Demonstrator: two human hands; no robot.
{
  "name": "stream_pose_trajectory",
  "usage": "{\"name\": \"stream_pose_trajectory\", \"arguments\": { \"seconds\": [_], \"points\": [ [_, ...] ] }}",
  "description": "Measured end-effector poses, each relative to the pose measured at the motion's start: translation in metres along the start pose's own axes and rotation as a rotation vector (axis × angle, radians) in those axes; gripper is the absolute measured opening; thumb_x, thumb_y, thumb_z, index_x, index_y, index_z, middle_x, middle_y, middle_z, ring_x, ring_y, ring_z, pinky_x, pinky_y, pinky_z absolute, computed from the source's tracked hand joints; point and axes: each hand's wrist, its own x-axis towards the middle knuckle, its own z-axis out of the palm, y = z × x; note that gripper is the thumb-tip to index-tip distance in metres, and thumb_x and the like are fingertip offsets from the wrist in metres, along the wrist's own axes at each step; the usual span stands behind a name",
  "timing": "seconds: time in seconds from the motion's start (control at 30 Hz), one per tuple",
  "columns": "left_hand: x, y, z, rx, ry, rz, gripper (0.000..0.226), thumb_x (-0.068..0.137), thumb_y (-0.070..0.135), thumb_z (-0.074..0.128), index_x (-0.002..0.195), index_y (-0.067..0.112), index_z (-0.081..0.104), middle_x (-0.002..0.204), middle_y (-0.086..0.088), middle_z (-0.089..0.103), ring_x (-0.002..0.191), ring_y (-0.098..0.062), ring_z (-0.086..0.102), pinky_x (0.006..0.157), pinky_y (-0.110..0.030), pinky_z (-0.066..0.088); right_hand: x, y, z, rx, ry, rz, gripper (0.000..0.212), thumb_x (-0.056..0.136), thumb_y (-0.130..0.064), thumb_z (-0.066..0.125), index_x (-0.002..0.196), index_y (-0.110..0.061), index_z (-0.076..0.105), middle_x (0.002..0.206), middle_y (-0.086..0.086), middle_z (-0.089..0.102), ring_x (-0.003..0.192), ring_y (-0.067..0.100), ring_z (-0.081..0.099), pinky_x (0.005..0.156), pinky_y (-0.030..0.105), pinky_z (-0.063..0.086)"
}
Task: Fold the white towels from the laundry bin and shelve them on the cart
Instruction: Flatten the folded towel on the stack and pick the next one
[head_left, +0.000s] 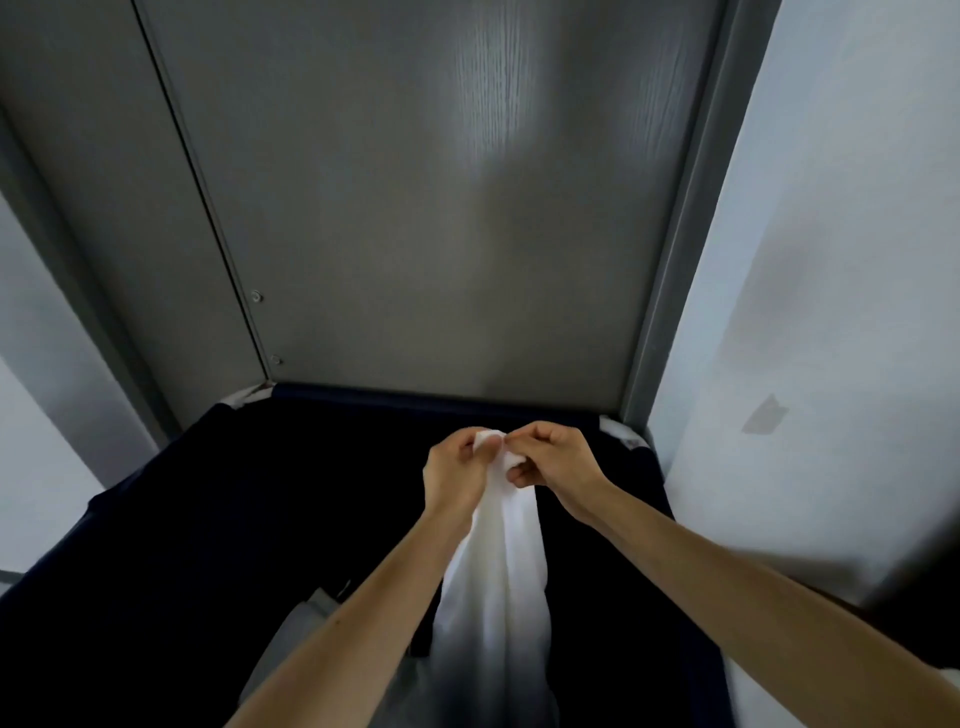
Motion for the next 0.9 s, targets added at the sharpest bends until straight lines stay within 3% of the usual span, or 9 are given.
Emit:
{"name": "stream_pose_trajectory", "arguments": {
  "seconds": [0.07, 0.13, 0.3, 0.4, 0.57, 0.63, 0.7, 0.8, 0.9],
  "points": [
    [-0.006, -0.001, 0.005, 0.158, 0.005, 0.087, 0.012, 0.092, 0.027, 0.055, 0.093, 0.021, 0.066, 0.084, 0.007, 0.067, 0.077, -0.005, 0.062, 0.061, -0.012, 0.046, 0.000, -0.002, 0.001, 0.021, 0.002, -0.005, 0.009, 0.086, -0.005, 0.062, 0.077, -0.004, 0.065, 0.064, 0.007, 0.064, 0.052, 0.014, 0.063, 0.053, 0.021, 0.051],
    [-0.010, -0.003, 0.007, 0.244, 0.003, 0.149, 0.018, 0.097, 0.028, 0.047, 0.101, 0.020, 0.062, 0.087, 0.008, 0.065, 0.074, -0.002, 0.058, 0.056, -0.006, 0.040, -0.002, -0.003, 0.001, 0.056, -0.001, -0.001, 0.009, 0.086, -0.004, 0.062, 0.078, -0.003, 0.064, 0.066, 0.009, 0.066, 0.056, 0.017, 0.066, 0.054, 0.021, 0.052],
    [-0.019, -0.012, 0.005, 0.212, -0.024, 0.232, 0.018, 0.100, 0.020, 0.041, 0.103, 0.023, 0.059, 0.085, 0.009, 0.064, 0.075, -0.005, 0.061, 0.065, -0.019, 0.048, -0.007, -0.002, 0.002, 0.164, -0.006, 0.048, 0.008, 0.086, -0.001, 0.061, 0.078, -0.002, 0.061, 0.064, 0.009, 0.066, 0.053, 0.018, 0.065, 0.054, 0.021, 0.054],
    [-0.022, -0.012, 0.005, 0.152, -0.084, 0.224, 0.016, 0.098, 0.029, 0.047, 0.109, 0.025, 0.058, 0.088, 0.012, 0.064, 0.080, -0.002, 0.062, 0.071, -0.020, 0.051, -0.007, -0.003, 0.001, 0.148, -0.005, 0.042, 0.009, 0.086, 0.000, 0.059, 0.078, -0.004, 0.060, 0.066, 0.009, 0.066, 0.056, 0.017, 0.066, 0.055, 0.022, 0.053],
    [-0.019, -0.012, 0.004, 0.182, -0.069, 0.196, 0.016, 0.087, 0.027, 0.063, 0.103, 0.027, 0.063, 0.083, 0.006, 0.067, 0.075, -0.010, 0.064, 0.067, -0.023, 0.053, -0.006, -0.001, -0.004, -0.068, -0.026, 0.016, 0.011, 0.089, -0.007, 0.055, 0.079, -0.010, 0.060, 0.075, 0.009, 0.066, 0.071, 0.020, 0.068, 0.071, 0.035, 0.058],
    [-0.018, -0.011, 0.004, 0.178, -0.070, 0.199, 0.012, 0.088, 0.022, 0.063, 0.099, 0.027, 0.065, 0.078, -0.002, 0.067, 0.068, -0.013, 0.063, 0.062, -0.024, 0.052, -0.009, -0.002, -0.005, -0.272, -0.040, -0.030, 0.012, 0.091, -0.013, 0.052, 0.081, -0.014, 0.059, 0.071, 0.001, 0.067, 0.067, 0.015, 0.070, 0.072, 0.029, 0.058],
    [-0.018, -0.009, 0.004, 0.163, -0.097, 0.206, 0.015, 0.088, 0.018, 0.063, 0.102, 0.023, 0.066, 0.071, 0.000, 0.065, 0.059, -0.004, 0.059, 0.054, -0.016, 0.049, -0.011, -0.009, -0.007, -0.432, -0.069, -0.087, 0.012, 0.093, -0.016, 0.048, 0.084, -0.017, 0.056, 0.070, -0.003, 0.067, 0.063, 0.011, 0.070, 0.064, 0.017, 0.054],
    [-0.017, -0.003, 0.002, 0.175, -0.166, 0.228, 0.026, 0.083, 0.022, 0.070, 0.107, 0.029, 0.063, 0.078, 0.012, 0.066, 0.069, 0.003, 0.061, 0.063, -0.011, 0.050, -0.008, -0.013, -0.010, -0.468, -0.058, -0.121, 0.011, 0.093, -0.013, 0.046, 0.092, -0.020, 0.054, 0.081, 0.001, 0.066, 0.069, 0.010, 0.067, 0.064, 0.017, 0.052],
    [-0.015, -0.001, 0.003, 0.161, -0.121, 0.232, 0.020, 0.084, 0.021, 0.069, 0.103, 0.027, 0.065, 0.079, 0.012, 0.067, 0.074, -0.006, 0.065, 0.067, -0.016, 0.054, -0.008, -0.016, -0.010, -0.355, -0.130, -0.065, 0.016, 0.094, -0.006, 0.041, 0.097, -0.018, 0.051, 0.085, 0.009, 0.065, 0.071, 0.019, 0.069, 0.073, 0.029, 0.058]
  ]
}}
